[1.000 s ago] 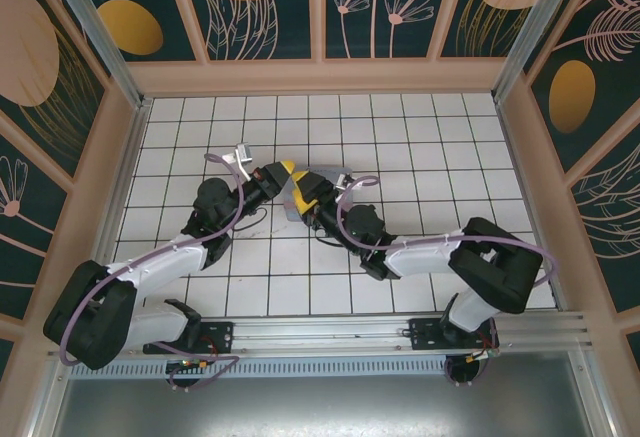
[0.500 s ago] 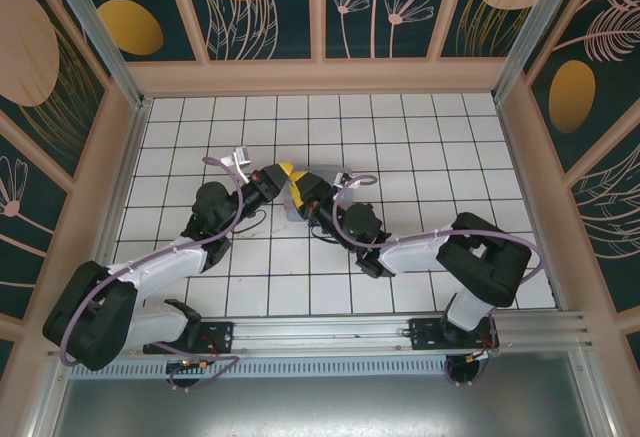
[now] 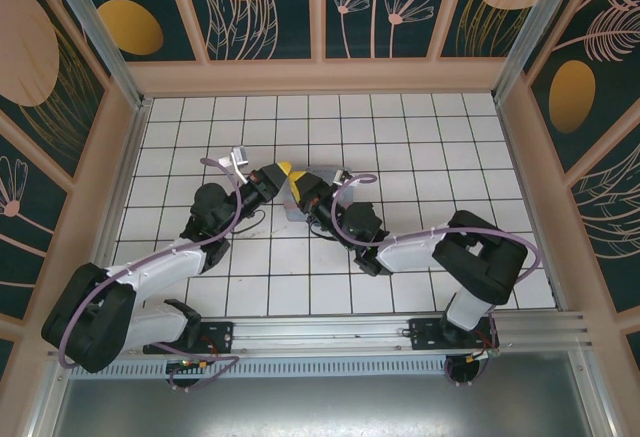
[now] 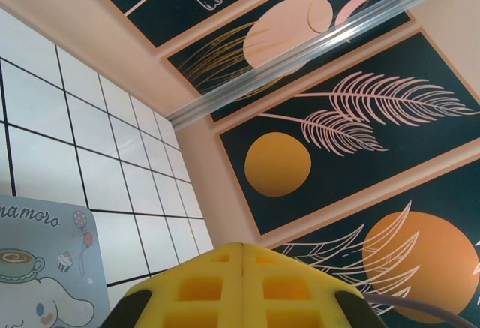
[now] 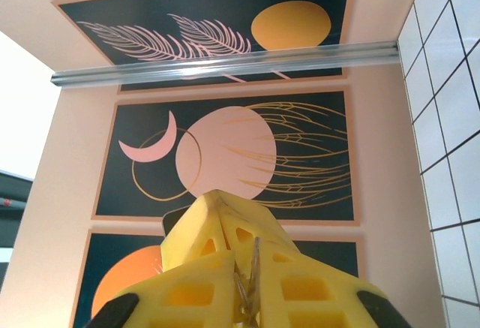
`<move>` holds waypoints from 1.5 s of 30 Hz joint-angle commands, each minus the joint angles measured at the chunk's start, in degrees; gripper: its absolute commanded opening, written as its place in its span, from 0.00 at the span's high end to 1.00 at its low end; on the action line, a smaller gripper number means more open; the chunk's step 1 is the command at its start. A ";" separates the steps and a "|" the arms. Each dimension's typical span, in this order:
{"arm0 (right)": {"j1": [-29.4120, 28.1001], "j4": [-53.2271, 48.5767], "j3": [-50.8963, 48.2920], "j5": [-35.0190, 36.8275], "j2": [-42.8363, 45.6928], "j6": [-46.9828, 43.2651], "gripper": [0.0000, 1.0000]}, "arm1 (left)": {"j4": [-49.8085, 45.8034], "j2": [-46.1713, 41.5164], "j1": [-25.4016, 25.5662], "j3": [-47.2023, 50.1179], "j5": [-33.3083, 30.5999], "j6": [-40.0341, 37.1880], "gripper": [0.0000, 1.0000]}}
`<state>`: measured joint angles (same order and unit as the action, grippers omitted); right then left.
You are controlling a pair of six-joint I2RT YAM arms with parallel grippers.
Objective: Unlock the padlock with the key
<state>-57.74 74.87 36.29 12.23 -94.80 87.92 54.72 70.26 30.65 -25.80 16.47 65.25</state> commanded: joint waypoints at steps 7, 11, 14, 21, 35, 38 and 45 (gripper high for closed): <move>0.78 4.65 1.37 0.13 -1.21 0.24 1.00 | 2.12 -1.00 0.14 0.23 0.67 1.19 1.00; 0.96 3.95 -0.39 -0.12 -0.61 -0.36 1.00 | -2.04 -1.59 0.15 -0.95 -0.15 1.84 0.77; 1.03 1.38 -2.11 0.20 1.36 -1.89 1.00 | -5.56 -2.93 0.13 -1.74 -1.27 2.11 0.45; 0.58 -4.91 -5.62 1.89 6.37 -7.31 1.00 | -15.62 -4.76 0.14 -4.77 -2.20 5.19 0.28; -1.07 -3.04 -3.92 6.22 4.65 -11.54 1.00 | -15.19 -2.58 0.15 -2.50 2.67 17.15 0.47; -1.07 -2.93 -3.04 5.98 3.54 -11.30 1.00 | -15.11 -2.42 0.18 -2.15 3.02 17.56 0.52; -1.07 -1.60 -1.94 5.65 1.16 -10.66 1.00 | -15.10 -1.50 0.13 -2.08 3.83 17.80 0.55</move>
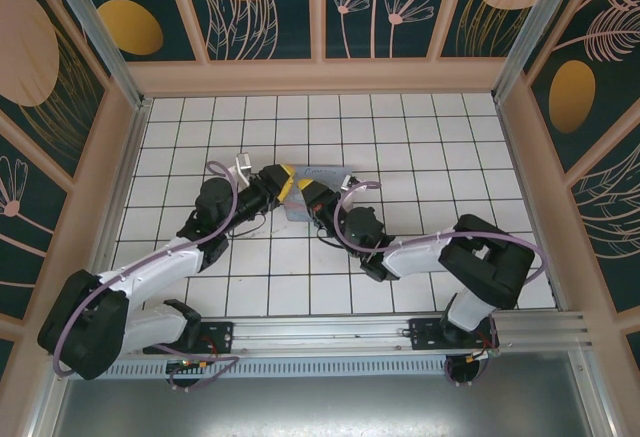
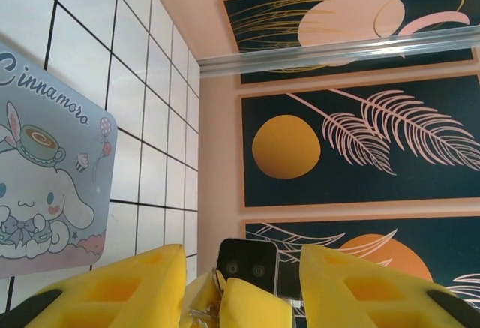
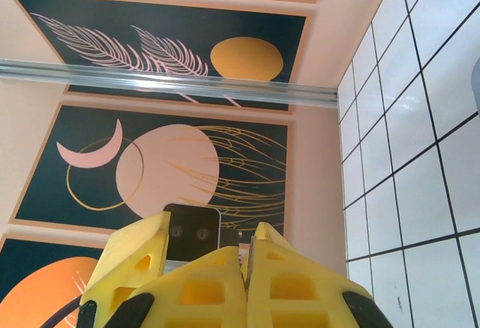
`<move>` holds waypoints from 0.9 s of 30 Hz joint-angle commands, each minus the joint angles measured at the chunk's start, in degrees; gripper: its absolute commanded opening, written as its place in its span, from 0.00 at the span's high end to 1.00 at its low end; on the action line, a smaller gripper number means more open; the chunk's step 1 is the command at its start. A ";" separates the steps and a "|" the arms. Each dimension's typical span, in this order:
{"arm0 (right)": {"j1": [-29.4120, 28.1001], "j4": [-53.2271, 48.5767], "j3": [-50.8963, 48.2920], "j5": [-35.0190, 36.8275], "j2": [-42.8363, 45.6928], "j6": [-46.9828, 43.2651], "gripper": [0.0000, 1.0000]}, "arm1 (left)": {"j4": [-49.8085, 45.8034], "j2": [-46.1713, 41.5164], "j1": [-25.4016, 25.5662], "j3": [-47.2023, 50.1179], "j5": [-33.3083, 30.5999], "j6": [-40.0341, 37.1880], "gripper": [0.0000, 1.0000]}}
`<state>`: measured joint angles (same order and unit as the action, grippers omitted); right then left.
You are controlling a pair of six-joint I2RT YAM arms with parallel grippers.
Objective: Unlock the padlock with the key
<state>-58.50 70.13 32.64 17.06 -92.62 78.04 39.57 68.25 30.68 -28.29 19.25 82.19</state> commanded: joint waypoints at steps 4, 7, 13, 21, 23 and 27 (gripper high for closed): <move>-0.32 3.65 2.22 0.69 -1.83 -0.78 1.00 | 0.10 1.14 0.11 0.43 1.32 1.02 0.59; -0.30 3.81 2.42 0.77 -2.34 -0.61 1.00 | 0.68 1.19 0.13 0.87 1.15 1.46 0.63; -0.29 4.09 2.25 0.89 -2.74 -0.34 1.00 | 0.42 1.18 0.17 1.12 0.37 1.57 0.75; -0.21 4.22 2.16 0.73 -3.00 -0.09 1.00 | 0.51 1.60 0.16 1.00 -0.17 1.44 0.84; -0.21 4.34 2.03 0.69 -3.03 0.09 1.00 | 0.57 2.01 0.14 0.78 -0.34 1.17 0.87; -0.21 4.46 1.82 0.44 -2.95 0.09 1.00 | 0.95 2.68 0.16 0.61 -0.69 0.71 0.93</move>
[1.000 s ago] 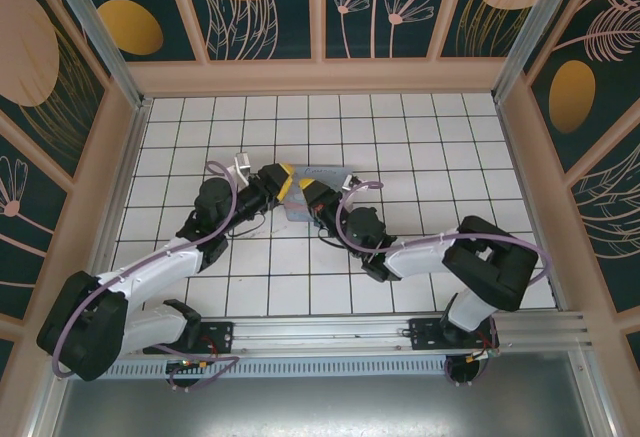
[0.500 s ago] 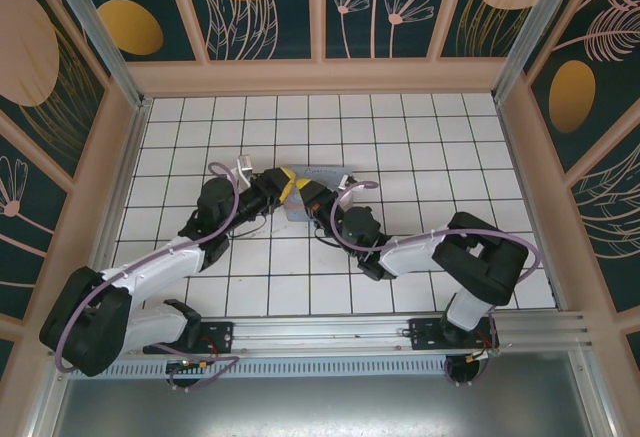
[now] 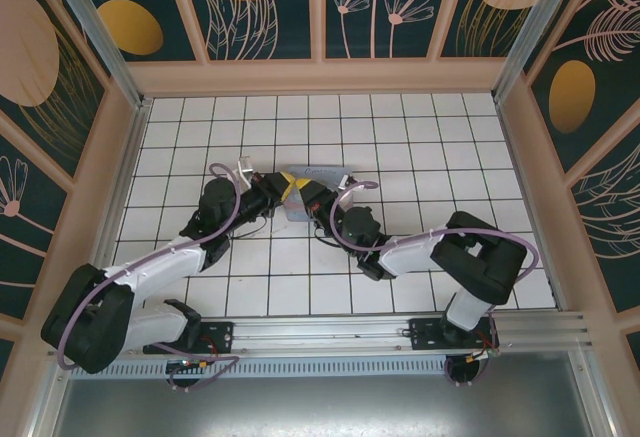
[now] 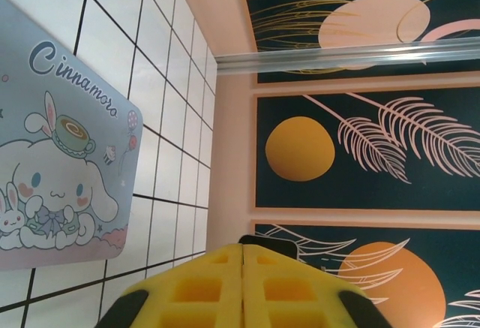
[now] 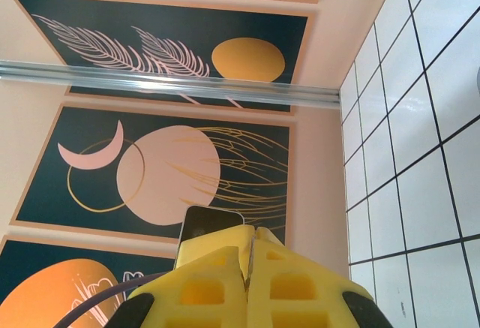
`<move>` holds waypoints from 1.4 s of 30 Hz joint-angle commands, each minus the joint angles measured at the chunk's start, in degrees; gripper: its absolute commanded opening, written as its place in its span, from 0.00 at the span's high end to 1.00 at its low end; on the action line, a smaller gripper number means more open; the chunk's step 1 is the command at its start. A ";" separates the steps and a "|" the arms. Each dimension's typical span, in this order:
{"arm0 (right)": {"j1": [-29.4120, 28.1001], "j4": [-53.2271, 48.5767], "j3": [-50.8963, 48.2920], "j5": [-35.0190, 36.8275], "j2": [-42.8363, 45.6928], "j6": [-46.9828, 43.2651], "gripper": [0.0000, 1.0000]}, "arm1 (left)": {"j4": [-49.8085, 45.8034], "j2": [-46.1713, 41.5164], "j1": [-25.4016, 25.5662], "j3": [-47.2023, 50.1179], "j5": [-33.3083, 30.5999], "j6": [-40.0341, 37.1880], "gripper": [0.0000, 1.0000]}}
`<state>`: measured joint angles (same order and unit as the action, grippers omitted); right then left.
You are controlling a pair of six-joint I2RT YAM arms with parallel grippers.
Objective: Unlock the padlock with the key
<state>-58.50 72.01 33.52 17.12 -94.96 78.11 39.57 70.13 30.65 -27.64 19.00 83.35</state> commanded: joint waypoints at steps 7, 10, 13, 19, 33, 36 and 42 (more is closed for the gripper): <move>-0.21 2.01 -2.45 1.35 1.52 0.55 0.91 | 0.87 1.68 0.19 -1.18 -1.41 -4.95 1.00; -0.12 -0.16 -6.52 3.25 5.17 0.59 0.58 | -0.35 1.42 0.10 -1.87 -2.06 -9.64 1.00; 0.12 -5.97 -9.84 4.63 10.57 0.40 0.47 | -0.98 1.16 0.10 -2.55 -1.81 -14.00 1.00; 3.17 -23.16 -10.95 2.14 22.43 -5.54 0.45 | -4.21 1.46 0.15 -5.01 1.77 -21.32 1.00; 10.60 -19.08 -9.71 -12.07 27.69 -23.78 0.58 | 5.17 2.90 0.15 -5.21 11.58 -25.17 1.00; 10.60 -15.41 -8.63 -14.87 24.97 -23.79 0.59 | 7.96 3.52 0.10 -4.79 12.45 -23.34 1.00; 10.42 -18.53 -4.89 -14.51 21.56 -23.86 0.30 | 7.76 3.53 0.19 -4.90 12.49 -23.14 1.00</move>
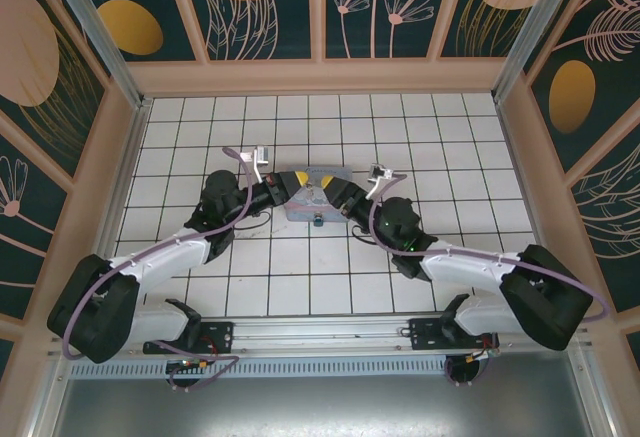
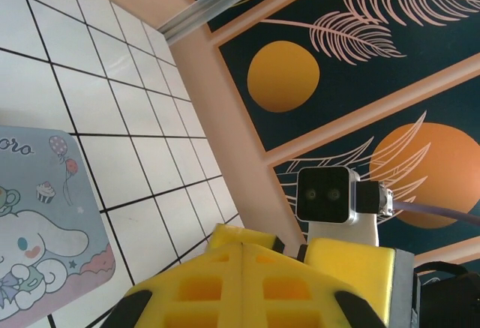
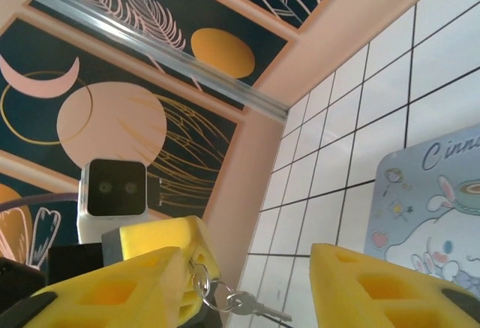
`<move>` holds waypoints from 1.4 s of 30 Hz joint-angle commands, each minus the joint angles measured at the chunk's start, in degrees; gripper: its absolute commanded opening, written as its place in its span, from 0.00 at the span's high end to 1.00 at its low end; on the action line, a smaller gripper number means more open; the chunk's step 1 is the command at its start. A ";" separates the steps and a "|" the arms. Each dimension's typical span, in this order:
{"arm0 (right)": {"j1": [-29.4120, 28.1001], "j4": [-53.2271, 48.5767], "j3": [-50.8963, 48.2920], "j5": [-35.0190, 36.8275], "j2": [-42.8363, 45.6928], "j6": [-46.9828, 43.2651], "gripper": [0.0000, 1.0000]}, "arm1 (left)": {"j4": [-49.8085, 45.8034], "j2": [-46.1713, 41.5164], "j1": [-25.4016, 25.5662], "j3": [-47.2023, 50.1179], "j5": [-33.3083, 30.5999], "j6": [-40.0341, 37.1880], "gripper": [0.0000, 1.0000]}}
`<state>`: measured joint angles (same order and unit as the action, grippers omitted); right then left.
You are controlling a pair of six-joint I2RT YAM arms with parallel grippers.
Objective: Unlock the padlock with the key
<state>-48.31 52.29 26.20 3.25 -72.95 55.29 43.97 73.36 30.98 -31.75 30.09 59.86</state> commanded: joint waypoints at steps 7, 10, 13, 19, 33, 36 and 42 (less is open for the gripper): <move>1.37 -17.88 7.00 8.73 2.85 -0.35 0.01 | 1.65 -1.16 -0.23 -0.86 1.27 -0.58 1.00; 2.40 -34.27 12.09 16.37 4.17 2.30 0.01 | 1.30 -1.55 -0.26 -1.22 1.26 -0.70 1.00; 3.79 -49.32 16.95 23.13 4.39 6.77 0.01 | 1.11 -1.91 -0.22 -1.57 1.27 -0.76 1.00; 5.86 -55.60 17.34 29.13 5.77 -0.11 0.01 | 1.38 -1.56 -0.29 -2.34 1.36 -0.79 1.00; 7.35 -47.42 7.51 21.93 9.46 -2.55 0.01 | 2.02 -0.77 -0.23 -2.79 1.48 -0.80 1.00; 7.45 -34.64 1.01 15.85 11.42 -2.18 0.01 | 2.00 -1.11 -0.23 -2.69 1.37 -0.96 1.00; 5.91 -19.46 -3.62 8.95 10.81 -0.07 0.01 | 1.99 -1.47 -0.24 -2.34 1.44 -1.31 1.00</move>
<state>-41.47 20.10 22.92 16.99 -62.72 54.35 43.90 72.64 30.96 -32.71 30.70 59.77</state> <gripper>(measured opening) 0.988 0.068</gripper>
